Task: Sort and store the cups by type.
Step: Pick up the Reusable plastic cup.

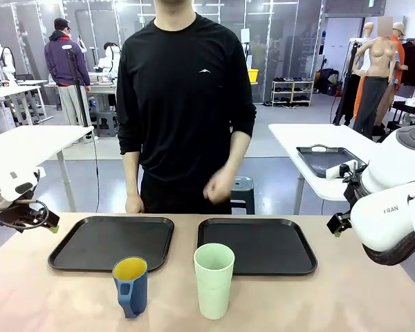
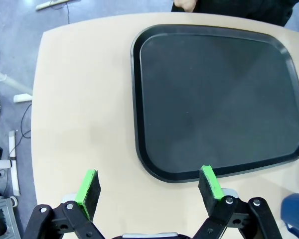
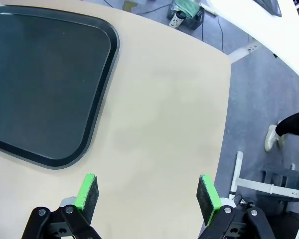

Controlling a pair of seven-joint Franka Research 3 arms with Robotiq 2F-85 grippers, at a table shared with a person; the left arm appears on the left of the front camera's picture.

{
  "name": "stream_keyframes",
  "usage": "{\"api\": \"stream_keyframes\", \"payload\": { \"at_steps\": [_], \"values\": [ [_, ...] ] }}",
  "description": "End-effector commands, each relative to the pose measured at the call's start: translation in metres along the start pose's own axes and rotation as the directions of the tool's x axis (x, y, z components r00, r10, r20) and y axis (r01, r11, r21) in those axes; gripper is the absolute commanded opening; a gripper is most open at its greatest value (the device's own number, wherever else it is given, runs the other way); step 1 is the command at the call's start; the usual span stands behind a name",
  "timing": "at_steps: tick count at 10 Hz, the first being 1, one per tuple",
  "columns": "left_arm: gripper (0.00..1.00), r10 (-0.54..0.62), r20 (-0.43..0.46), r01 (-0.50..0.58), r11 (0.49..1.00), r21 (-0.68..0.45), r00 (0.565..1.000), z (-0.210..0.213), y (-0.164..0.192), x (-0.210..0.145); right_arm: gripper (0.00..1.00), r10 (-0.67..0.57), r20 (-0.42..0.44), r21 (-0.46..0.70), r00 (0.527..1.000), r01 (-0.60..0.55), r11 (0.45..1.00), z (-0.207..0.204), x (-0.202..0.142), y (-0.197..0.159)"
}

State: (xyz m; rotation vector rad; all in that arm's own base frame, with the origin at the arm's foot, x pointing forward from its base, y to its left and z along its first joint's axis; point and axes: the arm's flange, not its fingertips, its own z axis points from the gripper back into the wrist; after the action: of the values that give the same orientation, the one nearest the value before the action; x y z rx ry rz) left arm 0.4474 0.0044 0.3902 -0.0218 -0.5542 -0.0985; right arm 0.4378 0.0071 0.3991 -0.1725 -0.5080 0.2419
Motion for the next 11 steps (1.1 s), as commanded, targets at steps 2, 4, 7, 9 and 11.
{"api": "stream_keyframes", "payload": {
  "at_steps": [2,4,7,9,11],
  "values": [
    [1.0,0.008,-0.005,-0.008,1.0,0.0,1.0,-0.0022,0.0024,-0.0013,1.0,0.001,-0.004,0.003,1.0,-0.001,1.0,-0.0034,-0.0006,0.0006],
    [1.0,0.008,-0.005,-0.008,1.0,0.0,1.0,-0.0022,0.0024,-0.0013,1.0,0.001,-0.004,0.003,1.0,-0.001,1.0,-0.0034,-0.0006,0.0006],
    [1.0,0.008,-0.005,-0.008,1.0,0.0,1.0,-0.0022,0.0024,-0.0013,1.0,0.001,-0.004,0.003,1.0,-0.001,1.0,-0.0034,-0.0006,0.0006],
    [1.0,0.008,-0.005,-0.008,1.0,0.0,1.0,-0.0022,0.0024,-0.0013,1.0,0.001,-0.004,0.003,1.0,-0.001,1.0,-0.0034,-0.0006,0.0006],
    [1.0,0.008,-0.005,-0.008,1.0,0.0,1.0,-0.0022,0.0024,-0.0013,1.0,0.001,-0.004,0.003,1.0,-0.001,1.0,-0.0034,-0.0006,0.0006]
  ]
}}
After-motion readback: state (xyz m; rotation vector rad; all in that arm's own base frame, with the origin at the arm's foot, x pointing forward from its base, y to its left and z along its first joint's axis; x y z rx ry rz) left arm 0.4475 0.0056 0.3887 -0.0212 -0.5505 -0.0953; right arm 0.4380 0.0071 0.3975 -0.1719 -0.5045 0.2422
